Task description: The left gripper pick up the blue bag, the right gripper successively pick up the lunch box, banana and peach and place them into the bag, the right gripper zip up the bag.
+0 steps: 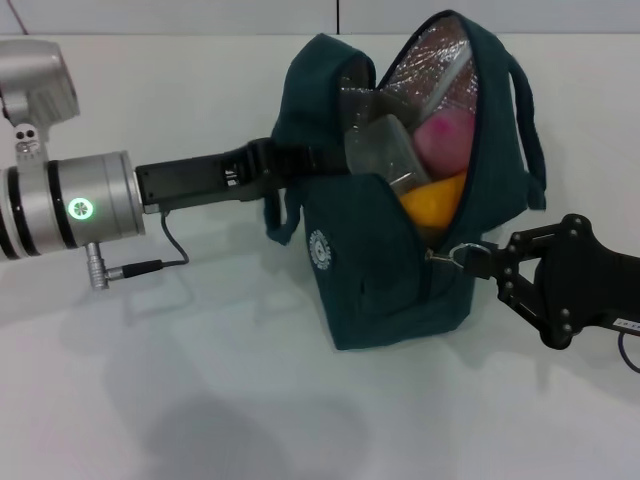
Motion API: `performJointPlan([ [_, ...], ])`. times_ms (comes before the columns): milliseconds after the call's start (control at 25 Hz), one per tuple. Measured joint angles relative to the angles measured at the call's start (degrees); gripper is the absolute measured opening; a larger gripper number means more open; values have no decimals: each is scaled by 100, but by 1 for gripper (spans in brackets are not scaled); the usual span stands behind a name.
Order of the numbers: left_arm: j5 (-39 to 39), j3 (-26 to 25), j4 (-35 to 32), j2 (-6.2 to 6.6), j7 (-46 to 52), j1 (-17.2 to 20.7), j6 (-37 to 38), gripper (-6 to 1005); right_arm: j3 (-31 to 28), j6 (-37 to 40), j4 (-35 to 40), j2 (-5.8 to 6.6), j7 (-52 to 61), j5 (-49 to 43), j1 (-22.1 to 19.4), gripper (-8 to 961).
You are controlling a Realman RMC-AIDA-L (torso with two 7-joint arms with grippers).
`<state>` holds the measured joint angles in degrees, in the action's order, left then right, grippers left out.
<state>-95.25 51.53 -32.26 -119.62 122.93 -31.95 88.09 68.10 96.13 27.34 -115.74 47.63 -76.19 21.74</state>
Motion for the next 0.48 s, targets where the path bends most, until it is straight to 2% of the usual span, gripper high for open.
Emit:
performJointPlan([
  [160, 100, 23, 1, -5, -361, 31, 137, 61, 1, -1, -13, -11, 0, 0, 51, 18],
  [480, 148, 66, 68, -9, -810, 51, 217, 384, -4, -17, -16, -30, 0, 32, 182, 18],
])
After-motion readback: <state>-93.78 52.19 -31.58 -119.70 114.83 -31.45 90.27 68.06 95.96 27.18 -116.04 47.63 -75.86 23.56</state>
